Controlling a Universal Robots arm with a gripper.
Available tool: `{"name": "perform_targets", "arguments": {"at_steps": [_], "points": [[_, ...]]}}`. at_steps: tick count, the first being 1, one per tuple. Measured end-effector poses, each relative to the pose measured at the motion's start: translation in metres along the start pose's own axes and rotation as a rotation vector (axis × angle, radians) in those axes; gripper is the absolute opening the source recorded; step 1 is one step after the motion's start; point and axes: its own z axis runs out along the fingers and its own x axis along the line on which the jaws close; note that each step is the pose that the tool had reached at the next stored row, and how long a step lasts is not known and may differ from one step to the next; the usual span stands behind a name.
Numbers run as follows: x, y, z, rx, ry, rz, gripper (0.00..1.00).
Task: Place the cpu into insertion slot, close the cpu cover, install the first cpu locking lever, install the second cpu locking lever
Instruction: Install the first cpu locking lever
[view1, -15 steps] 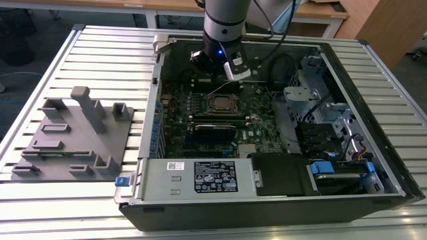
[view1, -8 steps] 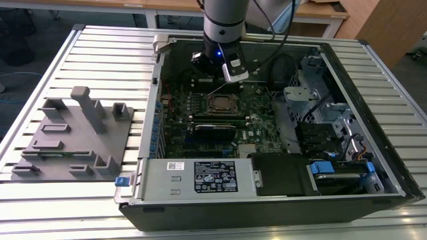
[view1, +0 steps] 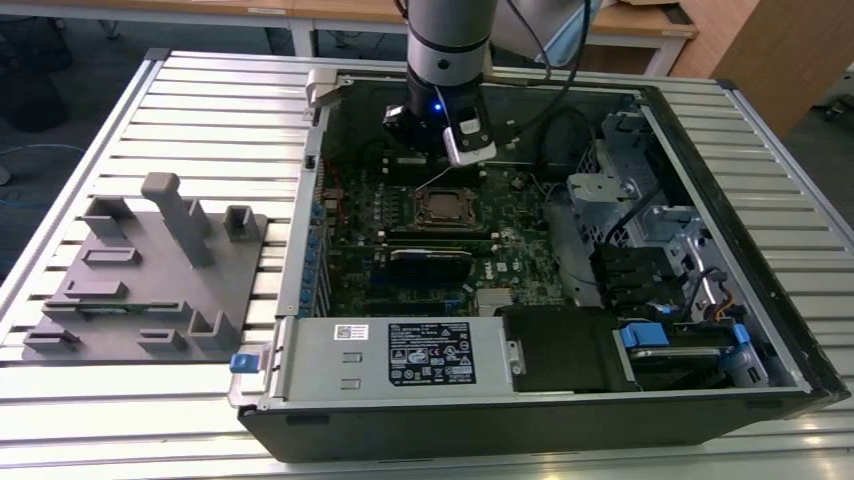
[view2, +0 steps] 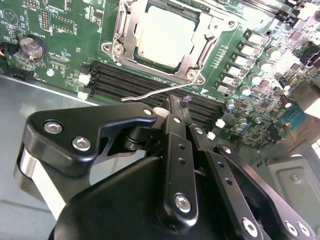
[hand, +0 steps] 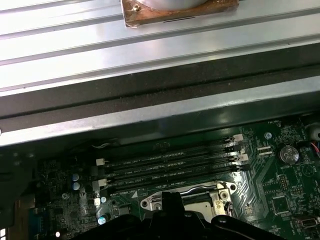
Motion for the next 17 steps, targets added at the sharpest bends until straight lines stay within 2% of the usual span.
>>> {"name": "perform_targets", "arguments": {"at_steps": [7,17], "points": [[-0.0002,-0.0006,0.0050,0.0000,-0.0023,0.007,0.10],[0.0007,0.0055,0.0099,0.0028,-0.0047,0.014,0.10]]}}
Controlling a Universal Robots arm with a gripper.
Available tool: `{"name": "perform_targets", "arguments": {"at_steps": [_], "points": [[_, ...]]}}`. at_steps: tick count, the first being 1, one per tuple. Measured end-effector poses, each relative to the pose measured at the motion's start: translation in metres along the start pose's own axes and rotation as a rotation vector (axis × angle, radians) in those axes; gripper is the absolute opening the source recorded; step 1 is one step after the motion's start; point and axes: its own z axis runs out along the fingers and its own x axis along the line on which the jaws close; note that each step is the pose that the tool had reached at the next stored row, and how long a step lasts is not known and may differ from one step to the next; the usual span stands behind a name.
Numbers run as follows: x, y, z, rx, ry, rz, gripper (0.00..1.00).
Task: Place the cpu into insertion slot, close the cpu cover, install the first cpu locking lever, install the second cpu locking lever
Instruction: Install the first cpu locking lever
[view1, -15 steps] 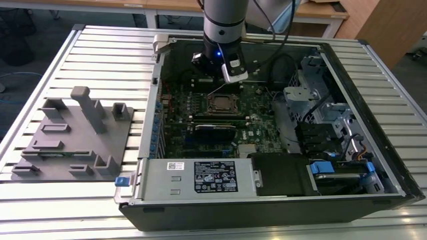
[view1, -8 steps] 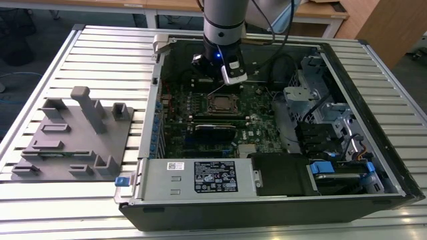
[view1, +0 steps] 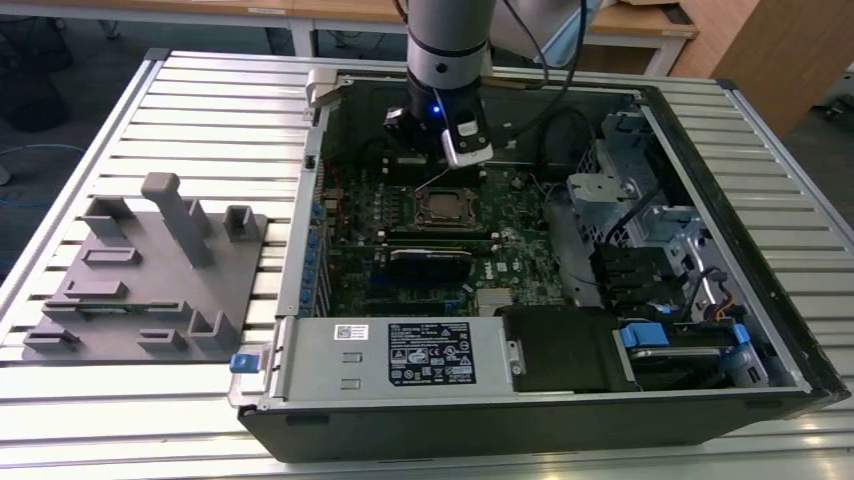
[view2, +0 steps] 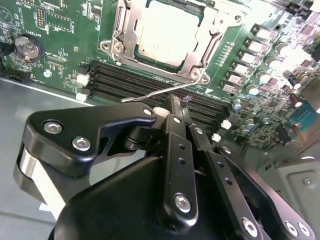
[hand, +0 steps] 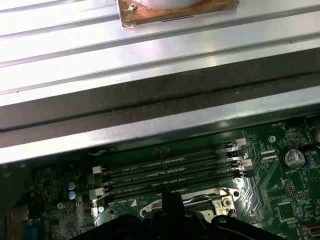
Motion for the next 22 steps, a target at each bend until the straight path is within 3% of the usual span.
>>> {"name": "perform_targets", "arguments": {"at_steps": [6,13,19,22], "points": [[-0.0043,0.0040,0.0041,0.0000,-0.0004,0.002,0.10],[-0.0148,0.0072,0.0072,0.0024,-0.0013,0.003,0.10],[-0.0152,0.0073,0.0073,0.0044,-0.0017,0.004,0.10],[-0.0153,0.0066,0.0105,0.0053,-0.0046,0.003,0.10]]}}
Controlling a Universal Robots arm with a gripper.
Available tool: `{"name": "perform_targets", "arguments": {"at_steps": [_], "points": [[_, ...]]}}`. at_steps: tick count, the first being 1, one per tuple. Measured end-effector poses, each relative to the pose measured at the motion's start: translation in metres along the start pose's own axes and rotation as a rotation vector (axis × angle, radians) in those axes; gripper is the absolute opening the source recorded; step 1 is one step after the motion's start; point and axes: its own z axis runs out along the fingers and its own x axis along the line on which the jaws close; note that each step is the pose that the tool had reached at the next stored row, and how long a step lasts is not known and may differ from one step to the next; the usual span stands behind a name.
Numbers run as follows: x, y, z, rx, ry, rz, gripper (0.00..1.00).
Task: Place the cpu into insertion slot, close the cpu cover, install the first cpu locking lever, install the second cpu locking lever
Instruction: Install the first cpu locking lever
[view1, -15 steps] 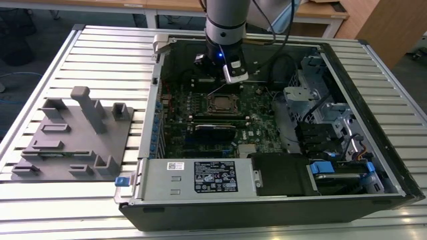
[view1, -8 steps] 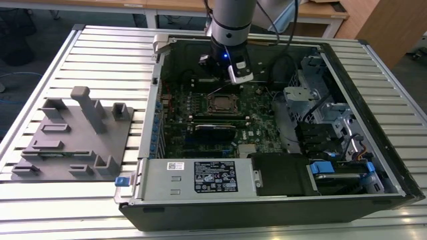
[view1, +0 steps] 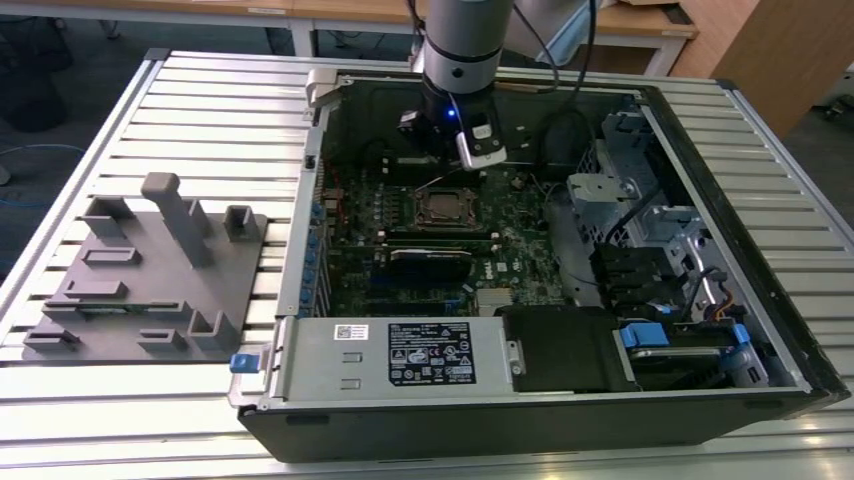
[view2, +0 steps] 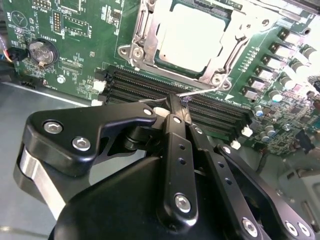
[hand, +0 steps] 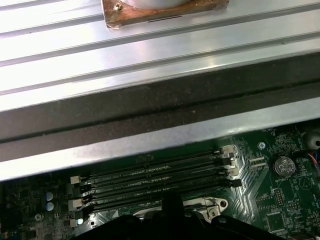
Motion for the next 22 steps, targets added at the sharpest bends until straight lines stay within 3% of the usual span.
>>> {"name": "perform_targets", "arguments": {"at_steps": [8,14,18,22], "points": [[-0.0001,-0.0017,0.0083,-0.0020,-0.0233,-0.005,0.10],[-0.0001,-0.0018,0.0088,-0.0002,-0.0255,-0.004,0.10],[-0.0001,-0.0018,0.0090,0.0080,-0.0370,0.042,0.10],[0.0000,-0.0012,0.0091,0.0083,-0.0391,0.052,0.10]]}}
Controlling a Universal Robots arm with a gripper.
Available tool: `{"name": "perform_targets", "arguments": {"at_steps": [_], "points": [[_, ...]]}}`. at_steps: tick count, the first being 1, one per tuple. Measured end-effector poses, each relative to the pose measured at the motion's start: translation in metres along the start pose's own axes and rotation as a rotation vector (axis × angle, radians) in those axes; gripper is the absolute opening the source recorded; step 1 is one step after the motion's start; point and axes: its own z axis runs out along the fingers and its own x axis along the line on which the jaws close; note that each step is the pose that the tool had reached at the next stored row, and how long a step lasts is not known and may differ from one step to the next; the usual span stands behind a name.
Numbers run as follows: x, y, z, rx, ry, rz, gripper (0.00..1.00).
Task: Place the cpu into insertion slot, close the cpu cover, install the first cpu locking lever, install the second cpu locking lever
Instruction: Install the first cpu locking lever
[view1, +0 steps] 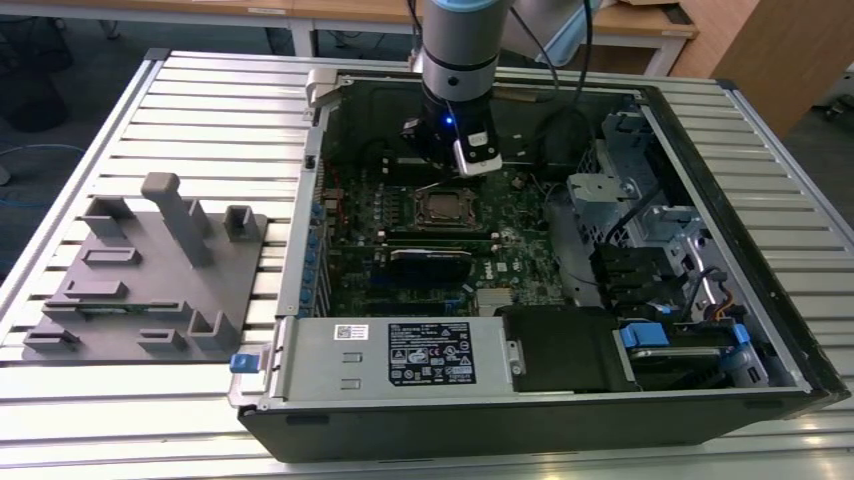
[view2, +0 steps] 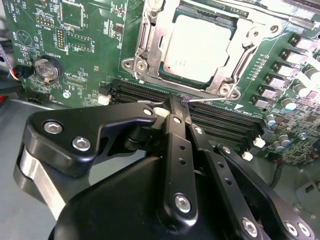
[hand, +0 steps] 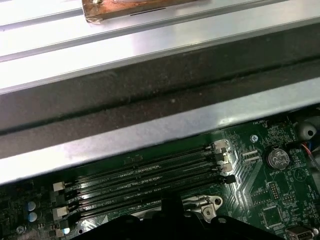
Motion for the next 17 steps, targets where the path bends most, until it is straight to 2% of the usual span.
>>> {"name": "perform_targets", "arguments": {"at_steps": [11,15,17], "points": [[0.0001,0.0002,0.0007,0.0026,-0.0012,0.002,0.10],[0.0002,0.0004,0.0009,0.0074,-0.0032,0.006,0.10],[0.0003,0.0008,0.0011,0.0135,-0.0056,0.009,0.10]]}}
